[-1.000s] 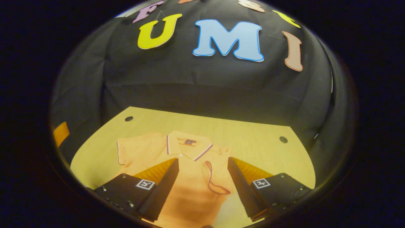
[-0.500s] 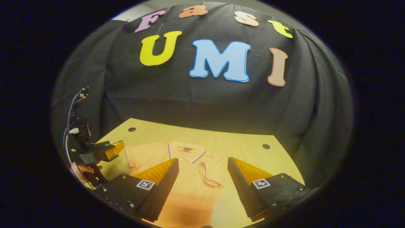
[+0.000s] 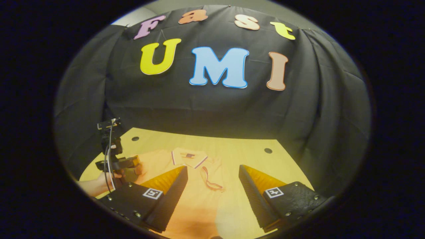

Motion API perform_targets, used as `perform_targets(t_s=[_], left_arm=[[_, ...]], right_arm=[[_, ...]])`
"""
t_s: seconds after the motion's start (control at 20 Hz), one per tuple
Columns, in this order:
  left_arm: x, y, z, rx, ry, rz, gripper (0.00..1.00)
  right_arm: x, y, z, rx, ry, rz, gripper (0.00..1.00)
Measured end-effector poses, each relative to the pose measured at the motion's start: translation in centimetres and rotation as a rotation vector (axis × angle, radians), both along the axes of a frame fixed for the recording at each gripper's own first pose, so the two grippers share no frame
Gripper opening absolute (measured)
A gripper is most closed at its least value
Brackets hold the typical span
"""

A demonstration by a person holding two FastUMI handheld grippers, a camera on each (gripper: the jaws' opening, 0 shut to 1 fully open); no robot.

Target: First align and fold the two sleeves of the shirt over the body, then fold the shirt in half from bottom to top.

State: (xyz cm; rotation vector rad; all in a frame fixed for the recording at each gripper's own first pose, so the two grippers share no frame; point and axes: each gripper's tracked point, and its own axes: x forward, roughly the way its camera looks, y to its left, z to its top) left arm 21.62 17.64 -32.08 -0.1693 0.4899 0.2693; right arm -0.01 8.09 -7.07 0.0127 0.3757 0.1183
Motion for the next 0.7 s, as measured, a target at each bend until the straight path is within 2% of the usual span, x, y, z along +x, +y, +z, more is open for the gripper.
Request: perform_targets(t_s=[0.1,0.3,0.5,0.6,0.65,0.7], left_arm=[[0.3,0.5,-1.4,0.001,0.039,0.015,0.95],[2.5,0.4,-1.9,0.079,0.044,-0.029,0.93],[2.8,-0.1,-2.6,0.169,0.105,-0.068,0.93],[3.1,-0.8,-2.7,0.168,0.105,-0.081,0.90],[3.0,-0.6,-2.8,0.175,0.111,-0.086,0.80],[3.1,-1.0,-2.7,0.166,0.109,-0.102,0.78]], right_arm=[[-0.6,-0.2,0.3,0.015,-0.005,-0.010,0.96],[-1.4,-1.3,0.2,0.012,0.003,-0.027,0.96],[-2.1,-2.5,-0.2,0.040,0.015,-0.067,0.94],[-2.5,-3.1,-0.7,0.047,0.028,-0.085,0.94],[-2.7,-3.3,-0.8,0.053,0.033,-0.092,0.94],[-2.8,-3.5,-1.0,0.059,0.036,-0.099,0.96]])
